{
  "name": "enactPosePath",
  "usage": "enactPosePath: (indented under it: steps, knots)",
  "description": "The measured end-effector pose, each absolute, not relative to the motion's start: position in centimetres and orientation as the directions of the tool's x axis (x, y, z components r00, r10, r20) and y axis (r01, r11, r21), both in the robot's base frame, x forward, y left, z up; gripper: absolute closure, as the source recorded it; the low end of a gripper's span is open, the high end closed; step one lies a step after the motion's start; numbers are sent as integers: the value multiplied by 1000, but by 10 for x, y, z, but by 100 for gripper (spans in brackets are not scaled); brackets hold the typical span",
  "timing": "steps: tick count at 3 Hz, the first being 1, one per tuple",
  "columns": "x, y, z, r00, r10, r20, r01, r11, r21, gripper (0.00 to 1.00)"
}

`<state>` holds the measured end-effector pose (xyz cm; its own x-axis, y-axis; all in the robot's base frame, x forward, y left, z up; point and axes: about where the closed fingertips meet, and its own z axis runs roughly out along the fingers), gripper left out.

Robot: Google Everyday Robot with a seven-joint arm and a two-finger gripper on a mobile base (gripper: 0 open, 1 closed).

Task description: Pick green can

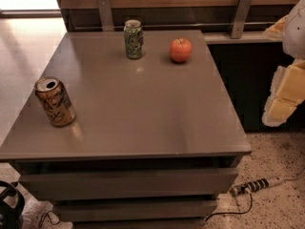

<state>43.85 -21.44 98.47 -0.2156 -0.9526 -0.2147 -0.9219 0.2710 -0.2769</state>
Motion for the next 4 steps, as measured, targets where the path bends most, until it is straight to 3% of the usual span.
enactPosePath:
  steps: [2, 4]
  knots:
    - [464, -216, 995, -232, -935, -268, -903, 310, -298, 0]
    - [508, -193, 982, -274, -796, -540, -828, 480, -288, 0]
